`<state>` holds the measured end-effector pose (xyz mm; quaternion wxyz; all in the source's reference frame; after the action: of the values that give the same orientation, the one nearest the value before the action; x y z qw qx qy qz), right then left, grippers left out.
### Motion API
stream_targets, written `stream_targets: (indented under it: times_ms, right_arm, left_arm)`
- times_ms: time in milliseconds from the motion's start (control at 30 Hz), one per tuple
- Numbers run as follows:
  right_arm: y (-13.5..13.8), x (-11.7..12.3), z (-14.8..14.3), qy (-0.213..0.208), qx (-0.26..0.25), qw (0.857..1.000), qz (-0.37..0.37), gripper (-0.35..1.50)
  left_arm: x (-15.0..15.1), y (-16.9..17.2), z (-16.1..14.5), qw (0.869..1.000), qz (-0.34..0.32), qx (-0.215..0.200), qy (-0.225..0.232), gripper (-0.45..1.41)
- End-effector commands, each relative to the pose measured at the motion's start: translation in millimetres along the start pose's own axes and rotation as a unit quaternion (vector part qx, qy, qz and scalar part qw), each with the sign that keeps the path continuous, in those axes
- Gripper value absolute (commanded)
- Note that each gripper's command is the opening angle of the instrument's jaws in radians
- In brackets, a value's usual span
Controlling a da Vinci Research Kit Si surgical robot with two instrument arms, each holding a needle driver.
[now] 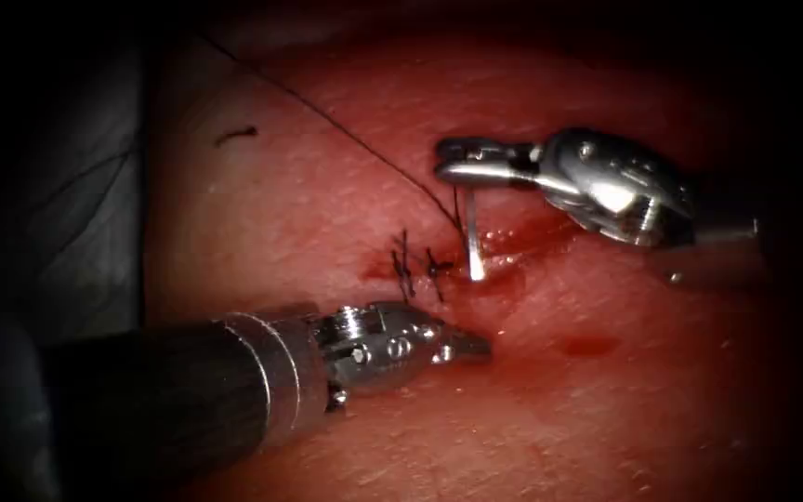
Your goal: Wound Closure
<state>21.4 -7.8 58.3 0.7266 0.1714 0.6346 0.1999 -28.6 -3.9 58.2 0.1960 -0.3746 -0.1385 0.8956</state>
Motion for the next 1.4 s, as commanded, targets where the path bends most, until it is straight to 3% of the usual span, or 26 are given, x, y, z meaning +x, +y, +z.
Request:
stream_targets:
  times_ms: [33,467,667,1167,1200,1400]
  right_arm:
    - [-0.3,-0.6,0.8,0.0,0.001,1.0,0.008,-0.35]
    - [-0.8,-2.1,1.1,-0.035,0.017,0.997,0.073,-0.35]
    - [-0.8,-2.4,1.2,-0.053,0.022,0.988,0.141,-0.35]
    - [-0.5,-2.7,1.4,-0.068,0.025,0.944,0.323,-0.35]
    - [-0.3,-2.6,1.4,-0.066,0.024,0.932,0.354,-0.35]
    - [-0.2,-2.5,1.4,-0.066,0.024,0.917,0.394,-0.35]
  left_arm:
    - [-0.3,0.1,1.1,1.0,-0.002,-0.001,0.0,-0.1]
    - [-0.7,-0.3,0.5,1.0,0.0,0.002,-0.002,-0.1]
    - [-1.2,-0.4,0.0,1.0,0.001,0.004,-0.004,-0.1]
    - [-2.2,-0.4,-1.0,1.0,0.002,0.01,-0.008,-0.1]
    - [-2.3,-0.4,-0.9,1.0,0.002,0.011,-0.008,-0.1]
    - [-2.3,-0.4,-0.7,1.0,0.002,0.012,-0.008,-0.1]
